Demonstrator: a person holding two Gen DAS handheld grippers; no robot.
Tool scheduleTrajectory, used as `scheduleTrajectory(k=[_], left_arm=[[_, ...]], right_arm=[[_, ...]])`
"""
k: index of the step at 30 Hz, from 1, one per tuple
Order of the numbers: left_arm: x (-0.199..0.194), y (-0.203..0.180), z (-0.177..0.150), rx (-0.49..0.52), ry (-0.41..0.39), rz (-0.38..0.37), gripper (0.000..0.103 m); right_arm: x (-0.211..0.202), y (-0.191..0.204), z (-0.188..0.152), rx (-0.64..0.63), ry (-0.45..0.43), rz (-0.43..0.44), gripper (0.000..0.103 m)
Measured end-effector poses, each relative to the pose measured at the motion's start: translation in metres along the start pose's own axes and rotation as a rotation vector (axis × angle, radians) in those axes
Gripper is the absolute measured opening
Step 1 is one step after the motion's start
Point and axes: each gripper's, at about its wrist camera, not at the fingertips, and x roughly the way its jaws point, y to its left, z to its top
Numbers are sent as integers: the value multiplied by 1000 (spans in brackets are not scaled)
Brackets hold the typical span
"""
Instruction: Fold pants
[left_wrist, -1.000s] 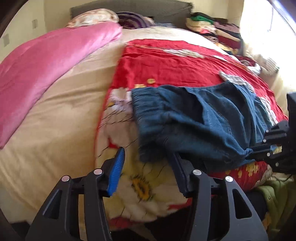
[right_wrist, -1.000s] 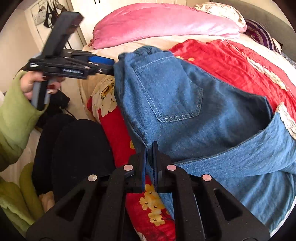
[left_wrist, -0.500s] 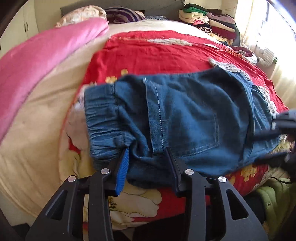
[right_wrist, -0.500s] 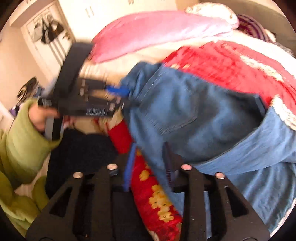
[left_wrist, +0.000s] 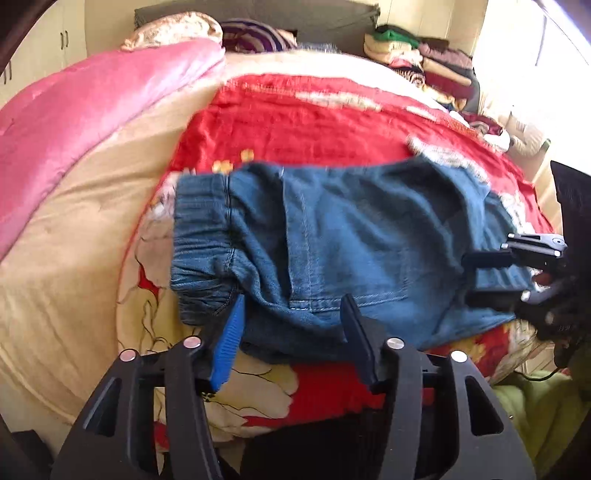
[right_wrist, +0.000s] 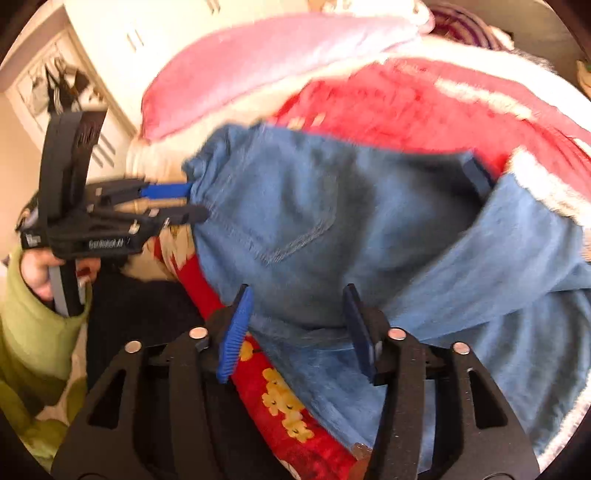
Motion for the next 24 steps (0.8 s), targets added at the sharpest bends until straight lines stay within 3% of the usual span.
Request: scheduleTrajectory(k=[5, 13, 17, 24], left_arm=[[-24, -16, 7, 18, -57, -25, 68], [-19, -62, 22, 81, -59, -125, 78], [-6, -85, 27, 99, -56, -180, 79], [23, -129, 40, 120, -40, -300, 75]], right_arm=[[-42, -32, 5, 89, -95, -98, 54], [-82, -84, 10, 185, -186, -247, 69], [-86, -104, 25, 202, -189, -306, 75], [-59, -147, 65, 218, -111, -344, 76]])
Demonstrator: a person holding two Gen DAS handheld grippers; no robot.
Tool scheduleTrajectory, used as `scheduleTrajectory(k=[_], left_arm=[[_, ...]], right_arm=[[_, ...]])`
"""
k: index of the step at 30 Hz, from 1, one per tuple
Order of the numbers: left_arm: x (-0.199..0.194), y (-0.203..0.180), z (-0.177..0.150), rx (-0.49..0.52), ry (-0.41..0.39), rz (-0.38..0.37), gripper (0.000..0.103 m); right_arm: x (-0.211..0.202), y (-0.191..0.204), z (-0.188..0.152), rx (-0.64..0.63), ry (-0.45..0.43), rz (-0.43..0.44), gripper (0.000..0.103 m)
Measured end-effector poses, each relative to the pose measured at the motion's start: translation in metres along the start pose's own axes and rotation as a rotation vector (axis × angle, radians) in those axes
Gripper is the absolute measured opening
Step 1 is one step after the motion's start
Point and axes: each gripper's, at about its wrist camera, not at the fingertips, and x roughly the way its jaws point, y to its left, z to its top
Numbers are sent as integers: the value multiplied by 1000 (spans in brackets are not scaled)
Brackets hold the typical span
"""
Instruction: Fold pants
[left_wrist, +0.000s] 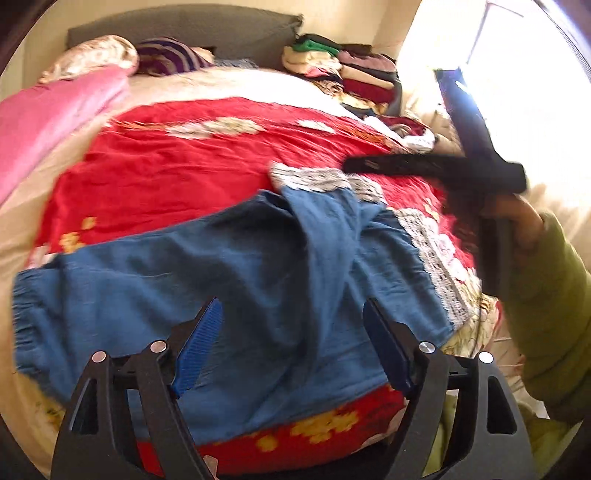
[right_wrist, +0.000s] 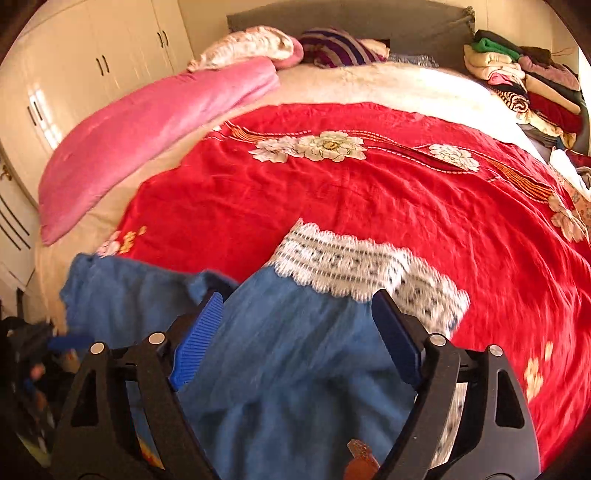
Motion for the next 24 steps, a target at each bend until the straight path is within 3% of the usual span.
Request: scheduleTrajectory(k=[5, 9, 10, 11, 13, 14, 15, 16, 17, 20, 24], left_arm=[[30, -11, 10, -8, 33, -59, 62], [50, -11, 15, -14, 64, -65, 54], [55, -10, 15, -21, 72, -72, 48], [60, -9, 15, -28, 81, -78, 33], [67, -9, 12, -33, 96, -89, 21], [69, -10, 11, -32, 99, -94, 20], [70, -11, 9, -29, 102, -99, 20], [70, -12, 7, -20, 104, -99, 20], [70, -13, 7, -13, 103, -96, 20], [66, -13, 6, -2, 91, -95, 20], [63, -14, 4, 15, 85, -86, 20]], right_arm=[[40, 3, 27, -17, 59, 17, 76], [78, 12, 40, -36, 125, 9, 76], [88, 14, 41, -41, 138, 2, 76], [98, 15, 42, -44, 154, -5, 76], [115, 16, 43, -51, 180, -45, 76], [124, 15, 43, -50, 195, -64, 74], [132, 12, 41, -37, 206, -82, 68], [136, 9, 39, -29, 214, -90, 45], [140, 5, 37, -23, 217, -97, 32], [123, -10, 37, 26, 166, -40, 14], [79, -27, 35, 70, 80, -24, 10]])
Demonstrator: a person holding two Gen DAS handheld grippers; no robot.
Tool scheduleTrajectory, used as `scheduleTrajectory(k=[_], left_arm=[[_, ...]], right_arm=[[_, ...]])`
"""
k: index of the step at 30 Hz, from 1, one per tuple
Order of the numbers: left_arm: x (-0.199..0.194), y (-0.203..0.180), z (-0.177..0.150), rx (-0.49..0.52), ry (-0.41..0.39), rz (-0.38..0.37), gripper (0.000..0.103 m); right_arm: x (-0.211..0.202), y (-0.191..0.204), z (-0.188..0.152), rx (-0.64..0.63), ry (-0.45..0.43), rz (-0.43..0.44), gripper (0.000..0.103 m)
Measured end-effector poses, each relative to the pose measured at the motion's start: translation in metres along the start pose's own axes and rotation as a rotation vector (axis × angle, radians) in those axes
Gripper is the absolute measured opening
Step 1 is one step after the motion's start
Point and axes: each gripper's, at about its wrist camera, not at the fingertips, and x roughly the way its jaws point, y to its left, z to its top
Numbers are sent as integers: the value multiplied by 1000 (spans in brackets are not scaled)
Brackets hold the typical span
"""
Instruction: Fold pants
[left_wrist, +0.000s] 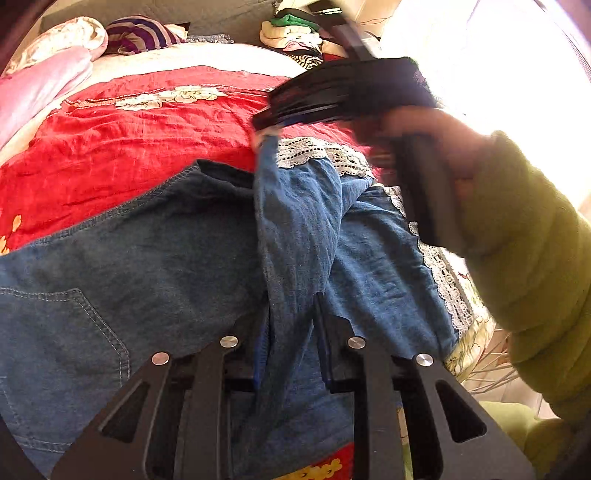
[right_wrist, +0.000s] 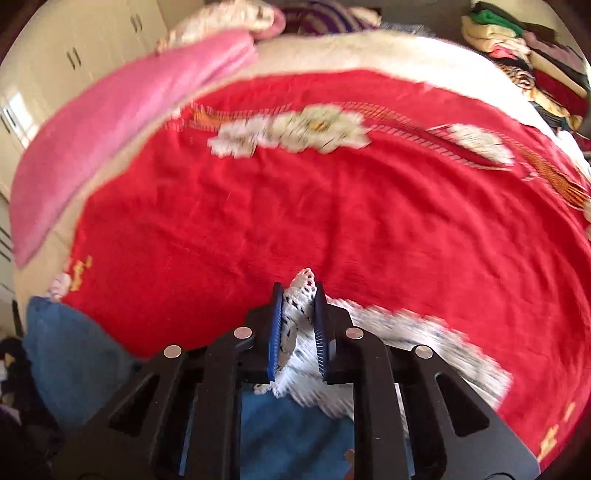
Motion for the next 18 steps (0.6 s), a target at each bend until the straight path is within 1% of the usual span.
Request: scheduleTrajectory(k=[1, 3, 5, 9, 10, 11, 12, 15, 18], left_arm=[[1, 1, 1, -1, -2, 3, 21], [0, 2, 0, -5, -11, 6, 23], [-2, 3, 0, -8, -24, 10, 23], [-7, 4, 0, -3, -47, 35, 22], [-10, 4, -1, 2, -52, 31, 21], [-13, 2, -2, 10, -57, 17, 16], [-18, -1, -3, 25, -56, 5, 7], [-25, -11, -7, 75, -56, 9, 6], [-33, -18, -16, 118, -44, -9, 5]], right_arm=[[-17, -8, -4, 26, -25, 10, 8], [-38, -19, -9, 59, -53, 24, 7], [-65, -33, -22, 89, -88, 18, 7], [-101, -55, -48, 140, -116, 24, 7], [-111, -60, -57, 153, -119, 30, 7], [-120, -63, -66, 161, -119, 28, 7], [-127, -65, -74, 168, -119, 28, 7], [-153, -71, -109, 188, -108, 50, 7], [-170, -72, -137, 189, -103, 66, 7]])
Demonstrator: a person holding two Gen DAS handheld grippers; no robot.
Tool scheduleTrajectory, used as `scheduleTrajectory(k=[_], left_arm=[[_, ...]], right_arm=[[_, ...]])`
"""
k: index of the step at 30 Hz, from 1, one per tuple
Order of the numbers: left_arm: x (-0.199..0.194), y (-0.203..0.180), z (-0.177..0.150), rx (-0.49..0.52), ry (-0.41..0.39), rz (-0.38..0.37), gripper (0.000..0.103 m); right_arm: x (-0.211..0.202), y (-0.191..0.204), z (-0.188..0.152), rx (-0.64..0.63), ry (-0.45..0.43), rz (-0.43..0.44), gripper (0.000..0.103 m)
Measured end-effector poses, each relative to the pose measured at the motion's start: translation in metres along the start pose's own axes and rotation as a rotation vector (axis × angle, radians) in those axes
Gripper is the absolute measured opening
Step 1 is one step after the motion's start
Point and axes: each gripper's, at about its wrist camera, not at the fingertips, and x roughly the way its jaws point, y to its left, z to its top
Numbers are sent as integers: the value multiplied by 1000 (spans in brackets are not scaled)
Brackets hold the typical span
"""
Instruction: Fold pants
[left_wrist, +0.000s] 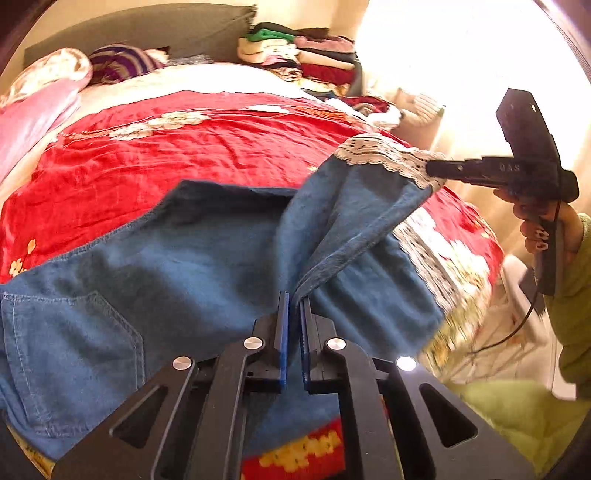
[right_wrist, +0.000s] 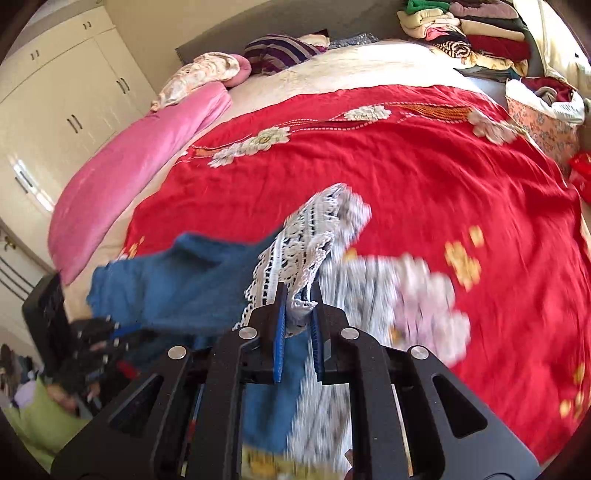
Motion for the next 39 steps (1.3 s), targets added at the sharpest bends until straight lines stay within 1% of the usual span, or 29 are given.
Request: scheduleTrajectory(k=[3, 5, 8, 11, 15, 17, 21, 22, 24, 25, 26, 27, 28, 30, 31, 32, 33, 34, 37, 39], left_arm=[[-4, -10, -12, 58, 28, -3, 5], [-3, -16, -20, 95, 55, 13, 5], [2, -15, -27, 107, 72, 47, 5], [4, -11, -31, 92, 80, 49, 5], [4, -17, -37, 106, 91, 54, 5], [7, -21, -40, 124, 111, 67, 3], [11, -31, -46, 160, 148, 48, 2], [12, -32, -48, 167, 157, 49, 2], [15, -32, -50, 175, 168, 57, 2], [16, -31, -52, 178, 174, 59, 2], [16, -30, -52, 175, 173, 57, 2], [15, -31, -52, 173, 170, 55, 2], [14, -30, -51, 170, 165, 51, 2], [13, -29, -51, 163, 155, 47, 2], [14, -29, -50, 157, 149, 44, 3], [14, -28, -49, 150, 144, 43, 3], [15, -27, -49, 146, 143, 42, 3], [15, -27, -49, 142, 140, 44, 3], [12, -27, -47, 135, 130, 44, 3], [12, -26, -45, 124, 130, 42, 3]], right_arm=[[-14, -6, -33, 14, 35, -7, 7], [-13, -8, -52, 33, 78, -6, 7], [-8, -10, -80, 41, 134, -12, 7], [3, -18, -96, 82, 181, -16, 7], [6, -23, -105, 108, 197, -21, 7], [9, -24, -106, 100, 208, -44, 7], [9, -29, -112, 90, 220, -83, 7], [11, -27, -113, 70, 229, -94, 7], [15, -26, -113, 47, 250, -103, 8], [12, -25, -111, 44, 244, -105, 13], [6, -23, -107, 25, 224, -127, 20], [-2, -19, -102, -13, 186, -165, 24], [-9, -13, -97, -47, 155, -170, 26], [-19, 4, -90, -130, 101, -128, 27], [-19, 23, -90, -200, 79, -77, 27], [-15, 34, -92, -241, 85, -36, 28], [-5, 55, -97, -318, 107, 11, 28], [4, 69, -101, -379, 123, 23, 28], [35, 101, -114, -535, 164, -8, 37], [48, 111, -120, -581, 182, 1, 37]])
